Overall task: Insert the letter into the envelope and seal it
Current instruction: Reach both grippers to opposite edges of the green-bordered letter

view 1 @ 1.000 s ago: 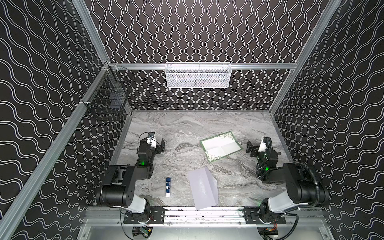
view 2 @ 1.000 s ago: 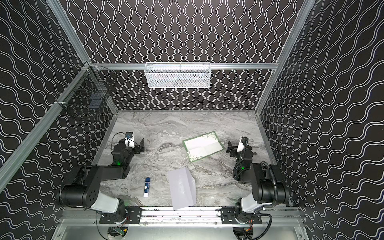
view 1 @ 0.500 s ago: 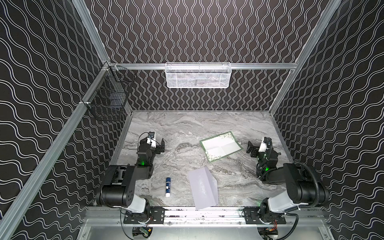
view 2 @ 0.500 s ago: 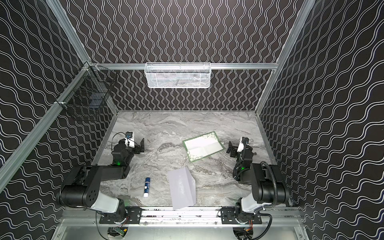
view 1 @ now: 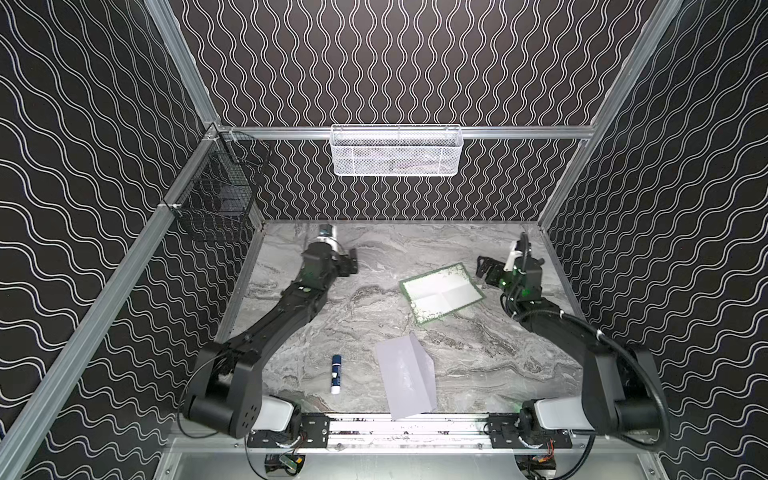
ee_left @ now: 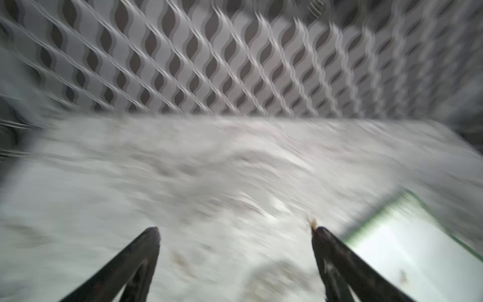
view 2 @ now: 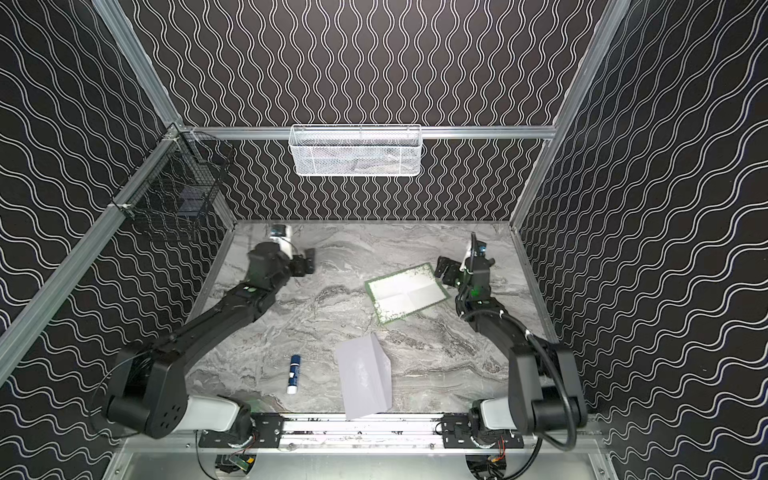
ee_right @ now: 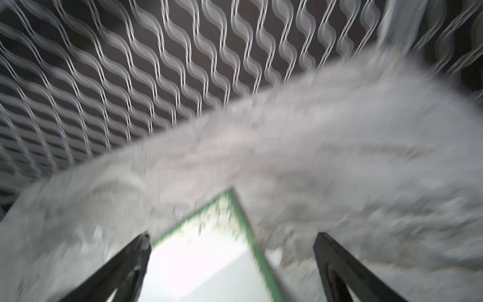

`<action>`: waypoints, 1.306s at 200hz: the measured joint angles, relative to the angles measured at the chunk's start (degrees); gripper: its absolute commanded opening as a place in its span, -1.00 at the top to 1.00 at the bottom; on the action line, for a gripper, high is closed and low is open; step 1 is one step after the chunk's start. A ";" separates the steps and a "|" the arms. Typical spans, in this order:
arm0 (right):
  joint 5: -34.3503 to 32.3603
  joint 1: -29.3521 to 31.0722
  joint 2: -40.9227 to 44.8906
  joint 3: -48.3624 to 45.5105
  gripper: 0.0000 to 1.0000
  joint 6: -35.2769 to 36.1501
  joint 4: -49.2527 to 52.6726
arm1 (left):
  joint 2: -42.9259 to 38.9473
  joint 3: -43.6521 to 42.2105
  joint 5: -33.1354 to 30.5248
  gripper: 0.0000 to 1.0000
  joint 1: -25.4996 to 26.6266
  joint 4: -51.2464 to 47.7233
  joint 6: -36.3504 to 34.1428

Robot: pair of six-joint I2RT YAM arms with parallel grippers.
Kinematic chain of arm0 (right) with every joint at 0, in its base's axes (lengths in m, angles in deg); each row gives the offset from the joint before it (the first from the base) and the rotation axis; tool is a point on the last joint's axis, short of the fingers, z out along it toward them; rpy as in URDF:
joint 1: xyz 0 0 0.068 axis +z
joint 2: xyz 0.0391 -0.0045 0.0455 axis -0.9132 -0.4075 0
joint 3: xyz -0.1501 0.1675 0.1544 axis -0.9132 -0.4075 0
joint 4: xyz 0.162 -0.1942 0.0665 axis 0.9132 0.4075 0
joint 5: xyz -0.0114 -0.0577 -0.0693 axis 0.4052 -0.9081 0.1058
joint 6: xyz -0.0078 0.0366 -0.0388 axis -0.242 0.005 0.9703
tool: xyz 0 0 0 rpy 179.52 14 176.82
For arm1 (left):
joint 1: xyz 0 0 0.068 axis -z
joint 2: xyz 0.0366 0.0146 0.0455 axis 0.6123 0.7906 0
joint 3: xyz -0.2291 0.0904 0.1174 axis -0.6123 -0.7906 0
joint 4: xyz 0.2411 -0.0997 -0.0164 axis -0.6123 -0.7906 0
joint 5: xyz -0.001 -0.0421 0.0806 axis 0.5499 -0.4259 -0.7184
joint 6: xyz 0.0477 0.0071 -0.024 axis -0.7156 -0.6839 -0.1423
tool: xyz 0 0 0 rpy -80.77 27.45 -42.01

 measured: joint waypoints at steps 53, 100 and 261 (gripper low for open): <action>4.92 -0.87 -14.73 16.76 -0.99 1.29 18.29 | 13.77 11.45 13.29 -0.85 9.38 -6.58 7.78; 10.23 -1.84 -20.35 19.12 -0.98 3.04 21.66 | 20.00 15.78 19.45 -0.84 12.20 -9.20 10.80; 24.52 -1.81 -14.53 3.37 -0.58 0.35 13.84 | 32.81 25.90 25.92 -0.79 17.27 -15.13 12.17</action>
